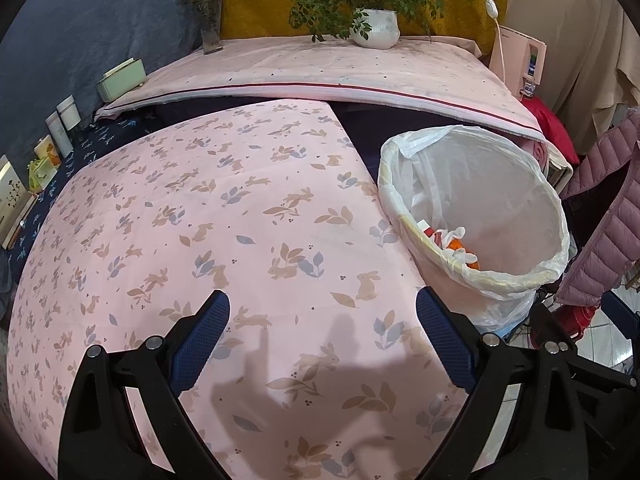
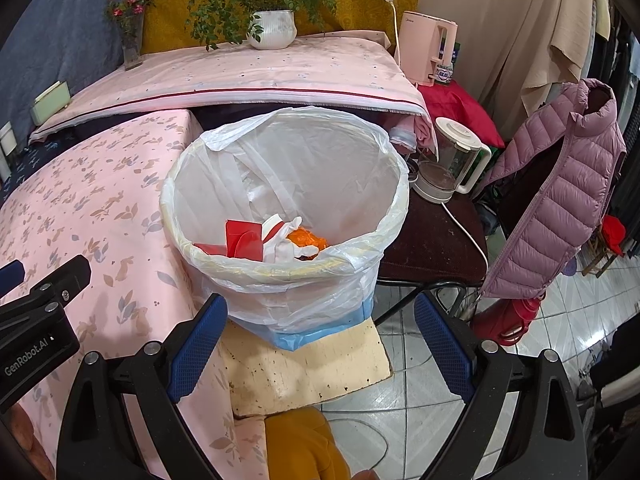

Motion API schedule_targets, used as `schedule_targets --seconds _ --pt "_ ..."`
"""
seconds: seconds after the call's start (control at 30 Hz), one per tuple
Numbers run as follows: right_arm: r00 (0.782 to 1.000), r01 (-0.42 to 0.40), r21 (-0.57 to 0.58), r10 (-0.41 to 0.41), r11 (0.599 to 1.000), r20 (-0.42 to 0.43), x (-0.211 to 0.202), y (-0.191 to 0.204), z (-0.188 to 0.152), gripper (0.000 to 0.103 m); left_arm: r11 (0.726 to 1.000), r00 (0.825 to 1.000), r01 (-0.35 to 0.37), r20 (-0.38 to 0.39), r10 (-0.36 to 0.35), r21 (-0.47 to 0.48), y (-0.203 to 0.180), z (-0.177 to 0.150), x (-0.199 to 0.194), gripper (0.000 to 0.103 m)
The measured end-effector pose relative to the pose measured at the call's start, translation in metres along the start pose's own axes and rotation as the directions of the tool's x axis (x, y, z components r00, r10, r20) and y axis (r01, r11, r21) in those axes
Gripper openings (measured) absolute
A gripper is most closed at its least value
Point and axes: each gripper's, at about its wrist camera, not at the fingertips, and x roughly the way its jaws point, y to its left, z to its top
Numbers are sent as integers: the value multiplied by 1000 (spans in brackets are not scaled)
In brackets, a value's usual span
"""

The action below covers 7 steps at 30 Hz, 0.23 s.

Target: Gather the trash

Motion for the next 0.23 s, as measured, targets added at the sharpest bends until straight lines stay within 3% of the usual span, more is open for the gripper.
schedule_targets --seconds 0.23 --pt "1000 0 4 0 1000 1 1 -2 -1 91 1000 1000 5 12 -5 4 -1 2 -1 90"
